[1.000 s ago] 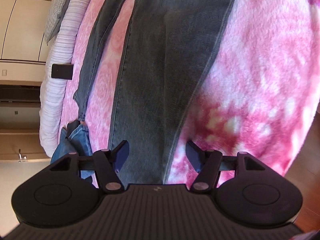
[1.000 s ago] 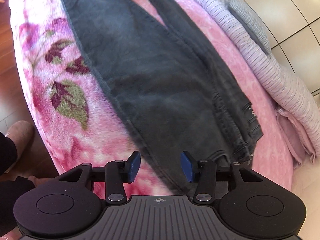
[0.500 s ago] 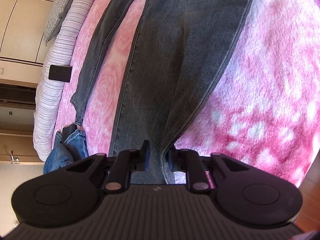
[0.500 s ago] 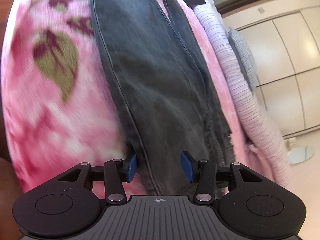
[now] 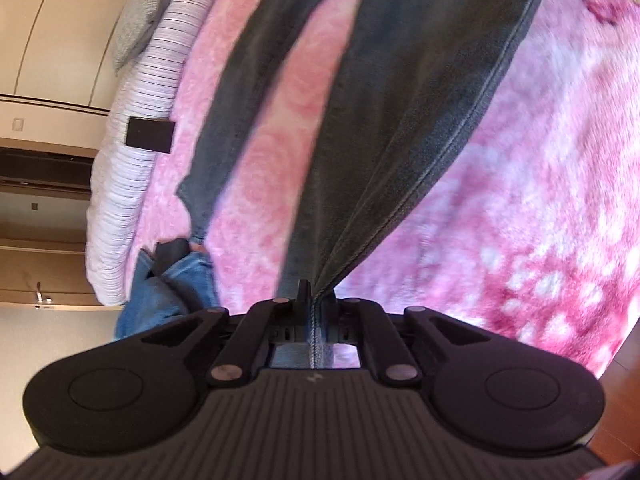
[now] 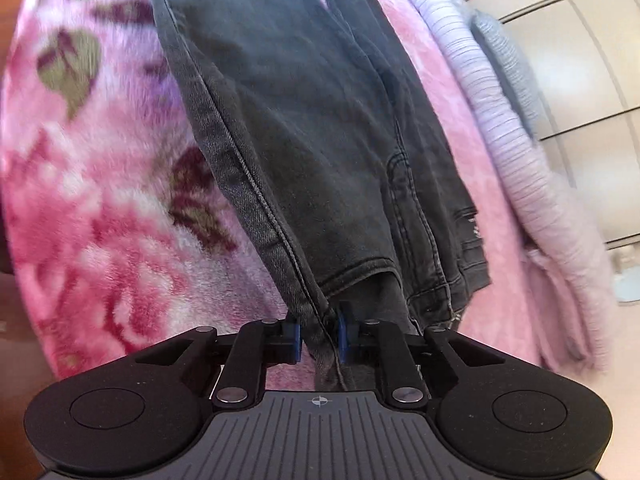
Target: Fold clothes
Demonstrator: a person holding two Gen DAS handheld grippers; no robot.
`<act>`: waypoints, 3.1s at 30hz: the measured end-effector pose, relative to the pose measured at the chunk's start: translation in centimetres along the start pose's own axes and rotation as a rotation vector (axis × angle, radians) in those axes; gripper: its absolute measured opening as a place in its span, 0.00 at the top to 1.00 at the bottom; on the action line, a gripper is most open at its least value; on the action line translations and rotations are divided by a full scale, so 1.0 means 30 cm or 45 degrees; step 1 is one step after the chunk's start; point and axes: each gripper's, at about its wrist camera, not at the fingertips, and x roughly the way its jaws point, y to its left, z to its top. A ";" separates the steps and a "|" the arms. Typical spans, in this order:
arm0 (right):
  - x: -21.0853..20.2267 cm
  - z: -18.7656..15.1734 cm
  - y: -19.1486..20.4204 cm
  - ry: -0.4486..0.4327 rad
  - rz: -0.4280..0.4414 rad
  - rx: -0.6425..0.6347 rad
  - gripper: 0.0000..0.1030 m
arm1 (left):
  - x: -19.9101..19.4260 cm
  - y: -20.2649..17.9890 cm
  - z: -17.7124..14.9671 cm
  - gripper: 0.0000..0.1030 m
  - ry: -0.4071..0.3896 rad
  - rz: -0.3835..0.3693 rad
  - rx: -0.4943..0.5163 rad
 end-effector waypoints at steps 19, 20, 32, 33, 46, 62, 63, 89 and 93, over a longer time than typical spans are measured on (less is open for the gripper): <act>-0.309 0.095 -0.474 -0.056 0.195 -0.003 0.90 | -0.164 0.570 0.244 0.96 0.049 -0.073 -0.073; -0.296 0.111 -0.517 -0.049 0.195 -0.009 0.90 | -0.128 0.614 0.266 0.96 0.046 -0.103 -0.059; 0.120 0.298 -0.856 0.129 0.287 0.012 0.90 | 0.425 0.863 0.547 0.96 0.004 -0.416 0.168; 0.160 0.298 -0.875 0.142 0.301 0.025 0.90 | 0.466 0.873 0.570 0.96 0.010 -0.433 0.178; 0.614 0.246 -1.038 0.156 0.499 0.170 0.90 | 0.863 0.829 0.813 0.92 0.239 -0.437 0.286; 0.451 -0.118 -1.099 0.082 0.298 1.368 0.34 | 0.792 0.736 1.038 0.71 0.158 -0.414 0.205; 0.454 -0.134 -1.077 0.092 0.332 1.404 0.34 | 0.774 0.726 1.047 0.71 0.143 -0.424 0.186; 0.212 0.484 -0.747 -0.113 0.425 1.080 0.34 | 0.559 0.625 0.346 0.61 0.157 -0.205 0.075; 0.212 0.705 -0.660 -0.128 0.398 1.030 0.34 | 0.665 0.631 0.264 0.64 0.019 -0.213 0.142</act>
